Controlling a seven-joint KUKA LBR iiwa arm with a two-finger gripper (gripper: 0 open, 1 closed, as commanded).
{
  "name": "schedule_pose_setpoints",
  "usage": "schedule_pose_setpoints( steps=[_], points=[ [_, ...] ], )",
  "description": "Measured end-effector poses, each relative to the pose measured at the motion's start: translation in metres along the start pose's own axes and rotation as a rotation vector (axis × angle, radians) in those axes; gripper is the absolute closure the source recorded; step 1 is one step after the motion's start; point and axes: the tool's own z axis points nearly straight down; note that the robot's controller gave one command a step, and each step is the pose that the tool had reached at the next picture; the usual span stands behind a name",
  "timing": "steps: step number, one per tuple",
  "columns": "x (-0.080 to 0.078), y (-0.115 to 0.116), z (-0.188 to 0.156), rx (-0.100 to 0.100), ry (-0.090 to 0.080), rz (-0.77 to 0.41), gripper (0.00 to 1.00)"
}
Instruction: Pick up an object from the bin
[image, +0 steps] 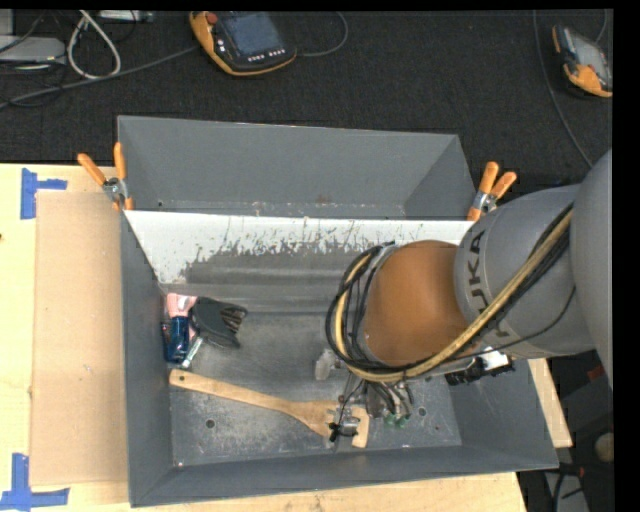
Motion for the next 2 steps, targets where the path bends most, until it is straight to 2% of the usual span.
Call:
schedule_pose_setpoints(
  steps=[1,2],
  points=[
    [-0.003,0.006,-0.004,0.000,-0.003,0.029,0.00],
    [0.002,0.017,0.007,0.001,0.006,-0.010,0.00]
  ],
)
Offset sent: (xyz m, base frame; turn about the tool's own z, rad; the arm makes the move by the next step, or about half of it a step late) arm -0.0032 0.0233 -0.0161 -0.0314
